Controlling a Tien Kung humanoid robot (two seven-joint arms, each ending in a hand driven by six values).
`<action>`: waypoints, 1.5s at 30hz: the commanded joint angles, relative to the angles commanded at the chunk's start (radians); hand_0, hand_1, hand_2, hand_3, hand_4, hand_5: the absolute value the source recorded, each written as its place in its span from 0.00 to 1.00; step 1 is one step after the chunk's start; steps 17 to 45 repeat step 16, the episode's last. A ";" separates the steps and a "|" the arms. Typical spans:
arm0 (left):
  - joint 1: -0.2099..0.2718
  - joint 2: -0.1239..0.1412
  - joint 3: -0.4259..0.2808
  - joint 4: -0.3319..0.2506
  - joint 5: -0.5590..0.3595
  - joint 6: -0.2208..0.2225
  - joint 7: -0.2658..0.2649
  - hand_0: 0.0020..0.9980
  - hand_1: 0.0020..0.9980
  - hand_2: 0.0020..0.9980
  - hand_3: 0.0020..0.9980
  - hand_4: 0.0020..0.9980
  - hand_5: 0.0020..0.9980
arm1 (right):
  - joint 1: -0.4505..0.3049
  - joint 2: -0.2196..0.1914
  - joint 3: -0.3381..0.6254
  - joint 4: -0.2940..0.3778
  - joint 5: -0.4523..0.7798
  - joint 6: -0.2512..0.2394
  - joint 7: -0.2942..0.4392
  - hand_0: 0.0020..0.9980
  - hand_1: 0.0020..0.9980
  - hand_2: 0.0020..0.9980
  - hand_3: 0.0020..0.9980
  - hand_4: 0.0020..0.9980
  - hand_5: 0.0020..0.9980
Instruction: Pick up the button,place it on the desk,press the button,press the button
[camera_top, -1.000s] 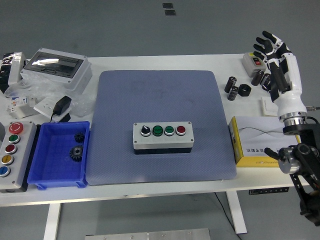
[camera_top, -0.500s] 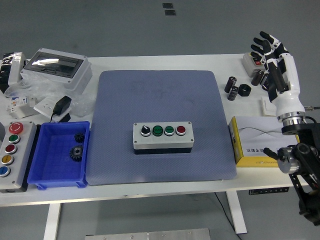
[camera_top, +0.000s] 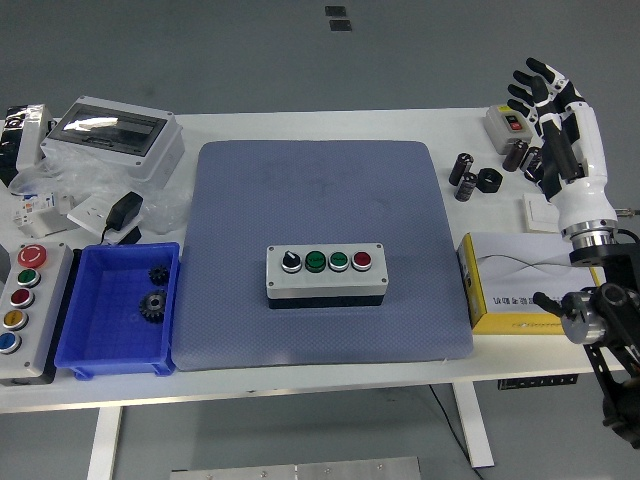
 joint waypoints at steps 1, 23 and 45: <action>-0.001 0.000 0.001 0.000 -0.001 0.000 0.000 0.61 0.60 0.53 0.60 0.64 0.17 | -0.002 0.000 0.002 -0.001 0.001 0.001 0.000 0.81 0.79 0.81 0.81 0.82 0.65; 0.006 -0.011 0.003 0.000 -0.008 0.002 0.007 0.61 0.60 0.53 0.60 0.64 0.17 | -0.014 -0.003 0.019 -0.003 0.006 0.010 -0.001 0.82 0.79 0.81 0.81 0.82 0.66; 0.006 -0.011 0.003 0.000 -0.008 0.002 0.007 0.61 0.60 0.53 0.60 0.64 0.17 | -0.014 -0.003 0.019 -0.003 0.006 0.010 -0.001 0.82 0.79 0.81 0.81 0.82 0.66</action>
